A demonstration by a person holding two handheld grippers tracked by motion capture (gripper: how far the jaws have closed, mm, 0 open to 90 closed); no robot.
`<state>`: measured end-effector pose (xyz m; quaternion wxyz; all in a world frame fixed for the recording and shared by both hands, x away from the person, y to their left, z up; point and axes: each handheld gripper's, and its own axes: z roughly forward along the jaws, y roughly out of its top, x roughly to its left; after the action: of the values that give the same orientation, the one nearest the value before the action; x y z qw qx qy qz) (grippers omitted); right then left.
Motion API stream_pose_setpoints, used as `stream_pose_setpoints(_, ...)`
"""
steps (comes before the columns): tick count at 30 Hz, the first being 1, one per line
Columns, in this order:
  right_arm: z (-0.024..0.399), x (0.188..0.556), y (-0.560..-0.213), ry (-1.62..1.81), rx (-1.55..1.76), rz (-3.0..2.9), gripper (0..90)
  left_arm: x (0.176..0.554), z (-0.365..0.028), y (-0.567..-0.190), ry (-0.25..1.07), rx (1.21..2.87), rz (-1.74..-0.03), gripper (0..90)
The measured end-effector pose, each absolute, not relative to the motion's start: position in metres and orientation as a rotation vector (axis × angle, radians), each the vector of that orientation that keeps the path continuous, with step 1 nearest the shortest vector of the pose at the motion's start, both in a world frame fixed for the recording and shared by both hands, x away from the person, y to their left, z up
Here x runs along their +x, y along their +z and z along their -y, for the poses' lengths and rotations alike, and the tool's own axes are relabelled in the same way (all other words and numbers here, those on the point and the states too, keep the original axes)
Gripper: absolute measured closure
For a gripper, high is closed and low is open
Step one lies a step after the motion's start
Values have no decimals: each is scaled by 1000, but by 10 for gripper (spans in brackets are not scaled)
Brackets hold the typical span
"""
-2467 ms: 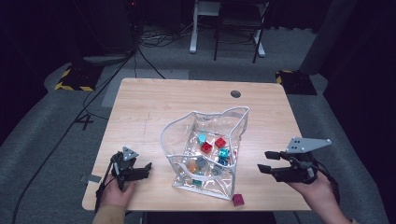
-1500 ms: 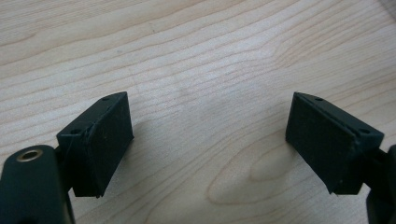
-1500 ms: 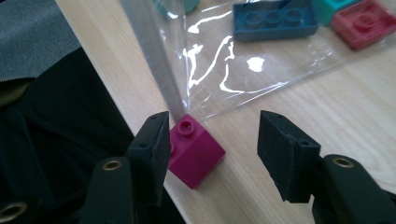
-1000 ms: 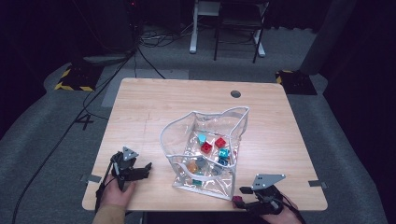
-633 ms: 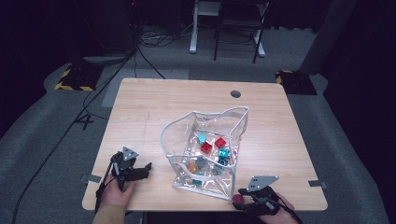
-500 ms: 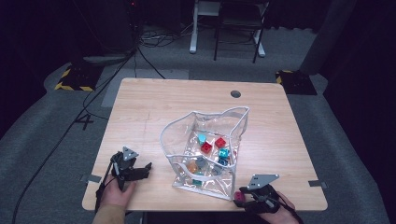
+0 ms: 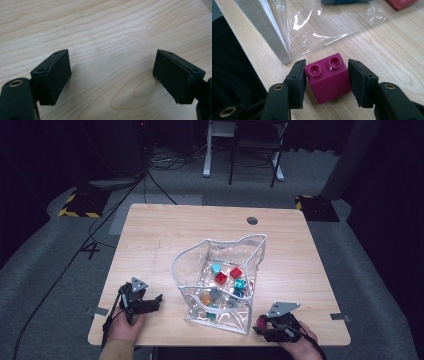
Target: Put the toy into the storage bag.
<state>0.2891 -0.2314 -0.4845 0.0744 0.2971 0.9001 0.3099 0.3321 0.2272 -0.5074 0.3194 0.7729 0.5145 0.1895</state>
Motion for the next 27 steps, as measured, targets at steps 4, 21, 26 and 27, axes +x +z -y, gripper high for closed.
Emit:
stream_pose_setpoints(4,233,290,-482,934,915,-2689,537,332,-227,-507,499,2032,-1353,152)
stream_pose_setpoints(21,242,295,-447,994,942,-2659,566,332,-227,-507,498,2032,-1353,152)
stream_pose_setpoints(26,244,301,-429,1005,924,-2650,570,332,-227,-507,498,2032,-1352,152)
stream_pose_setpoints(27,244,301,-425,1005,921,-2647,570,332,-227,-507,498,2032,-1353,152)
